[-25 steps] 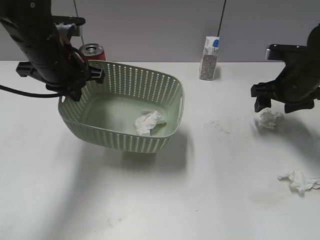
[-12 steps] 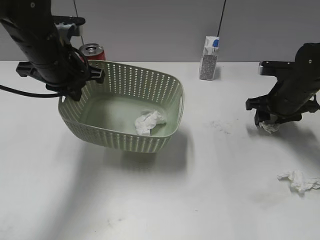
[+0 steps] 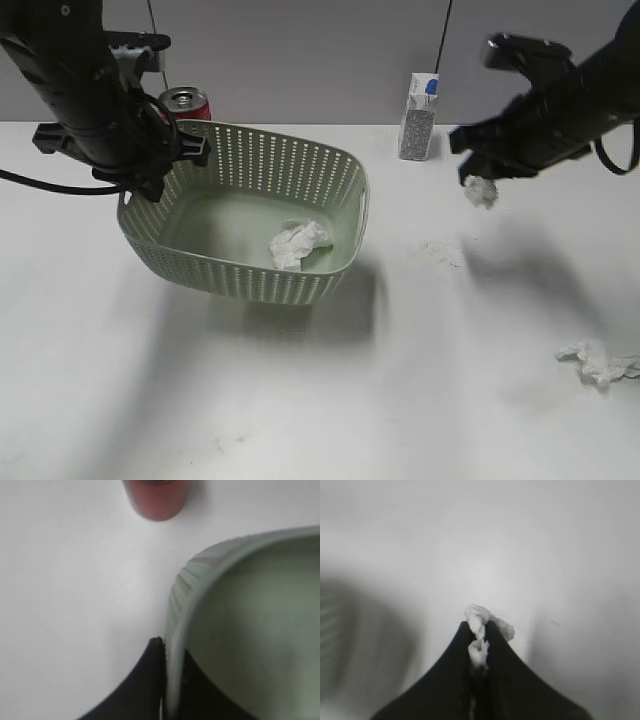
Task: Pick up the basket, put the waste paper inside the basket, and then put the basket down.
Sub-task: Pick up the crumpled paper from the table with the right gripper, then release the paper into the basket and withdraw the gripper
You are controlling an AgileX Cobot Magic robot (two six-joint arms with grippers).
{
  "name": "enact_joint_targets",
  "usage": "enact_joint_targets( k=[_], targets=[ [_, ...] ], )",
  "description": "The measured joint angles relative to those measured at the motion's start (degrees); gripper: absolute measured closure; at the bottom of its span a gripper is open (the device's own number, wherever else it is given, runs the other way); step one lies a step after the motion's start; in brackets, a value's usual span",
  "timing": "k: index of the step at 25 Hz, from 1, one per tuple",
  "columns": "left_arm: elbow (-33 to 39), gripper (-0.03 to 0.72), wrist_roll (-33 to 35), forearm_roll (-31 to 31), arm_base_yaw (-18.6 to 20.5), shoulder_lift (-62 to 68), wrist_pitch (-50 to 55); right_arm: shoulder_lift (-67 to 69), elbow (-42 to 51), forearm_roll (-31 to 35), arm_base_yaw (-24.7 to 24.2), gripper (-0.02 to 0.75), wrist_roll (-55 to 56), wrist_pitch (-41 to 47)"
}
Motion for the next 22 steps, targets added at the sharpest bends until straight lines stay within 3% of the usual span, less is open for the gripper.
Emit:
enact_joint_targets(
  k=[2,5,10,12,14,19,22],
  targets=[
    [0.0,0.688,0.0,-0.1,0.0,0.0,-0.3,-3.8,0.0,11.2,3.6,0.725,-11.0,-0.2],
    [0.0,0.688,0.0,-0.2,0.0,0.0,-0.9,-7.3,-0.2,20.1,9.8,0.725,-21.5,-2.0],
    [0.0,0.688,0.1,-0.9,0.0,0.0,-1.5,-6.6,-0.2,21.0,19.4,0.723,-24.9,-10.2],
    [0.0,0.688,0.1,-1.2,0.0,0.0,-1.6,-5.1,-0.2,19.9,21.7,0.682,-25.1,-13.4],
    [0.0,0.688,0.1,-1.4,0.0,0.0,-1.6,-3.5,-0.2,19.7,22.9,0.569,-25.2,-15.4],
    [0.0,0.688,0.1,-1.4,0.0,0.0,-1.6,-1.6,-0.2,17.7,23.3,0.148,-25.3,-18.7],
    [0.0,0.688,0.1,-1.4,0.0,0.0,-1.7,-3.4,-0.2,15.2,22.8,0.081,-25.3,-22.8]
  ],
)
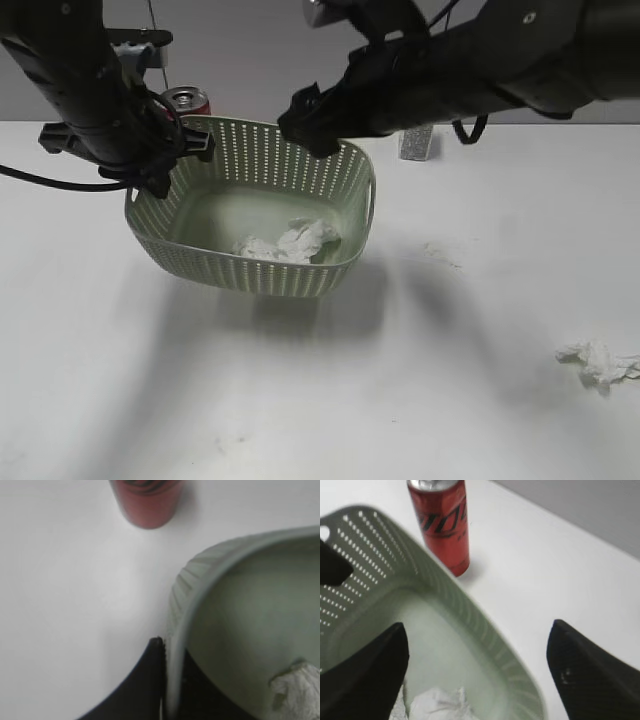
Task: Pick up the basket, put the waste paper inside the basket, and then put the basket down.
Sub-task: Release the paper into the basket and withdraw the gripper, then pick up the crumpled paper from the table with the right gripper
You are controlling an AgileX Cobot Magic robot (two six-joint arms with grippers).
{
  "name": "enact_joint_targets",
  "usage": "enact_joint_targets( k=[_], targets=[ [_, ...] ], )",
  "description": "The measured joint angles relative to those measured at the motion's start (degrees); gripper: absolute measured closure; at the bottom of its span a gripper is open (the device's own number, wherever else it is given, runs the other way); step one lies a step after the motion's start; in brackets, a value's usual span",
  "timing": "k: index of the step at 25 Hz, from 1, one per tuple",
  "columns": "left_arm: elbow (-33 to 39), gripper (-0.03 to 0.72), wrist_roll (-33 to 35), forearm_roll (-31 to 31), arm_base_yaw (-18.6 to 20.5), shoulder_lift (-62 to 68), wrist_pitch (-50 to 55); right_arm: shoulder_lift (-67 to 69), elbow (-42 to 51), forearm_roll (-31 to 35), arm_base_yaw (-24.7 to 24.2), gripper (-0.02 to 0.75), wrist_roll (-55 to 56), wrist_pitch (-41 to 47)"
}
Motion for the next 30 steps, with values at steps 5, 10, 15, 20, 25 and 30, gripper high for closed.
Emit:
enact_joint_targets(
  k=[5,10,15,20,25,30],
  targets=[
    [0.0,0.688,0.0,0.0,0.0,0.0,0.0,-5.9,0.0,-2.3,-6.9,0.083,2.7,2.8],
    [0.0,0.688,0.0,0.0,0.0,0.0,0.0,-8.4,0.0,-15.9,-21.5,0.146,13.8,27.5],
    [0.0,0.688,0.0,0.0,0.0,0.0,-0.8,-8.4,5.4,-28.9,-29.6,0.19,20.5,46.0],
    [0.0,0.688,0.0,-0.4,0.0,0.0,-1.6,-8.4,17.5,-31.4,-30.2,0.197,25.5,41.2],
    [0.0,0.688,0.0,-0.4,0.0,0.0,-1.6,-8.4,28.1,-31.3,-30.2,0.197,28.0,26.7],
    [0.0,0.688,0.0,-0.4,0.0,0.0,-1.6,-7.8,34.9,-31.3,-30.2,0.197,28.5,12.1]
  ],
)
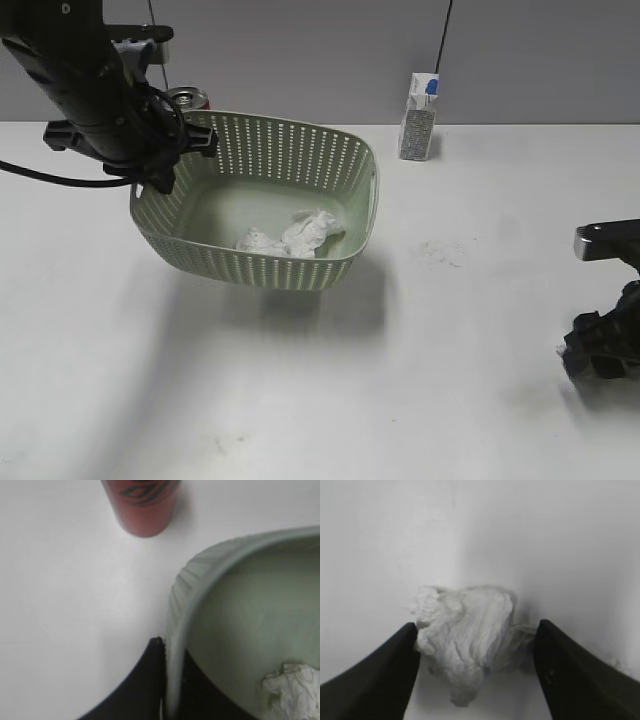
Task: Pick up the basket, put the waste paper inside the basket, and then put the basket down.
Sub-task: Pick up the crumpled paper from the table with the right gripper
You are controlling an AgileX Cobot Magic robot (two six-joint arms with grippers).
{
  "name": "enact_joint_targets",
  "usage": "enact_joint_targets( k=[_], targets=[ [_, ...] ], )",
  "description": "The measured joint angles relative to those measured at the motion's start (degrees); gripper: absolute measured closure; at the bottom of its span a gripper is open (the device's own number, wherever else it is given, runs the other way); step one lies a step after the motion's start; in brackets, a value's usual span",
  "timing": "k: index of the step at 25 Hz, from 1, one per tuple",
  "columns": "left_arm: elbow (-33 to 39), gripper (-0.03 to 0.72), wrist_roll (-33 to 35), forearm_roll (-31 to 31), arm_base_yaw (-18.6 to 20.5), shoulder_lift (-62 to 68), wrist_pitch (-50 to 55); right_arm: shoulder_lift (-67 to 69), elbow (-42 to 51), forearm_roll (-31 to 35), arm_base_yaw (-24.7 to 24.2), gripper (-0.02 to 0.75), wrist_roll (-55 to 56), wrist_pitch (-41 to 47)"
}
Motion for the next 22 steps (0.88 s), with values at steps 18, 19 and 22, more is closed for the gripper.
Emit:
enact_joint_targets(
  k=[18,19,22],
  targets=[
    [0.0,0.688,0.0,0.0,0.0,0.0,0.0,3.1,-1.0,5.6,1.4,0.714,0.0,-5.7],
    [0.0,0.688,0.0,0.0,0.0,0.0,0.0,1.9,-1.2,6.4,2.6,0.715,-0.7,-3.1],
    [0.0,0.688,0.0,0.0,0.0,0.0,0.0,-3.5,-4.2,10.3,7.2,0.718,-5.1,4.1]
  ],
)
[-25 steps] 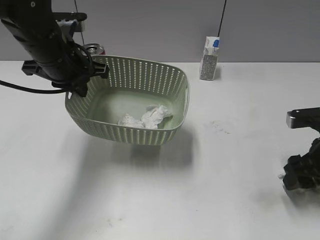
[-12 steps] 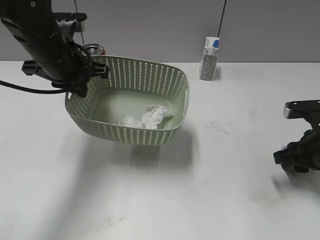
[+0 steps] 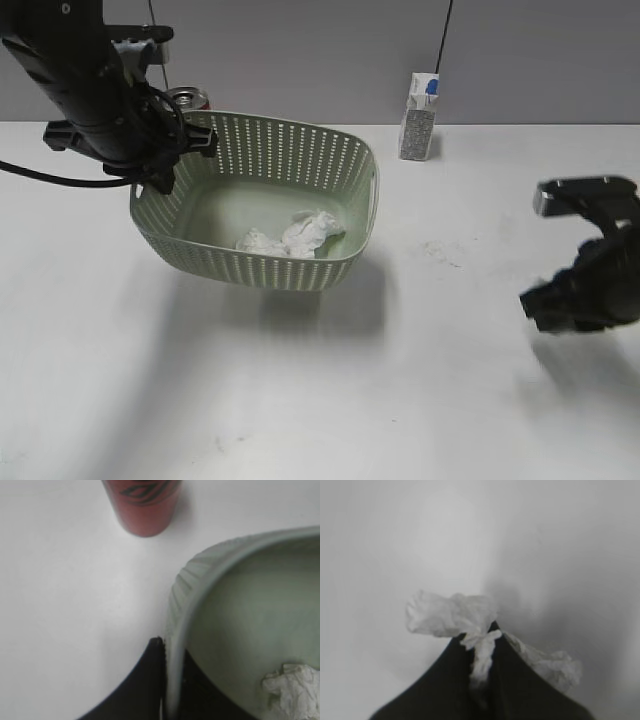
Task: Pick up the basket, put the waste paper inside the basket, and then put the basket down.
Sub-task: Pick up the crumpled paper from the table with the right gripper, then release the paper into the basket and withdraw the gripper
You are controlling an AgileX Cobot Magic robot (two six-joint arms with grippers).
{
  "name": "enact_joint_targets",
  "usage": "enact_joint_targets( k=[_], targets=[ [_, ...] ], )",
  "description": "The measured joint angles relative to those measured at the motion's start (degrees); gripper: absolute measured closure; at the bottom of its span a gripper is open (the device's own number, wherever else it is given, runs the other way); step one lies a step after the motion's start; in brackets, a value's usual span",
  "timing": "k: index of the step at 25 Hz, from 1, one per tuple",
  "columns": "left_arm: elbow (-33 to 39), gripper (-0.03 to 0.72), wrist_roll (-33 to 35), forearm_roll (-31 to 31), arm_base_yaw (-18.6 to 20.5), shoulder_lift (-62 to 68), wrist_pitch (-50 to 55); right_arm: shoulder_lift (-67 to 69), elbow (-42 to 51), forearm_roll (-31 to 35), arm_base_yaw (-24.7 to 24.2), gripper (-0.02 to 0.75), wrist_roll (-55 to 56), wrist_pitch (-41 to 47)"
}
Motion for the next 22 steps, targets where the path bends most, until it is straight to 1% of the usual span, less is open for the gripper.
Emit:
enact_joint_targets(
  k=[4,7,11,15,17,18,20,22],
  targets=[
    [0.0,0.688,0.0,0.0,0.0,0.0,0.0,-6.4,-8.8,7.2,6.4,0.72,-3.2,1.7],
    [0.0,0.688,0.0,0.0,0.0,0.0,0.0,-7.2,-17.5,10.5,11.5,0.72,-3.7,1.7],
    [0.0,0.688,0.0,0.0,0.0,0.0,0.0,-4.5,-27.6,11.4,18.2,0.721,-4.4,1.7],
    [0.0,0.688,0.0,-0.4,0.0,0.0,0.0,3.0,-33.8,11.4,22.4,0.722,-4.9,1.7],
    [0.0,0.688,0.0,-0.4,0.0,0.0,0.0,7.6,-36.0,11.5,23.7,0.701,-5.5,1.8],
    [0.0,0.688,0.0,-0.4,0.0,0.0,0.0,10.0,-37.1,11.5,24.1,0.666,-5.7,1.9],
    [0.0,0.688,0.0,-0.4,0.0,0.0,0.0,13.8,-39.0,11.6,24.4,0.53,-6.0,2.7],
    [0.0,0.688,0.0,-0.4,0.0,0.0,0.2,16.5,-41.1,11.6,24.5,0.303,-6.1,3.9]
  ],
)
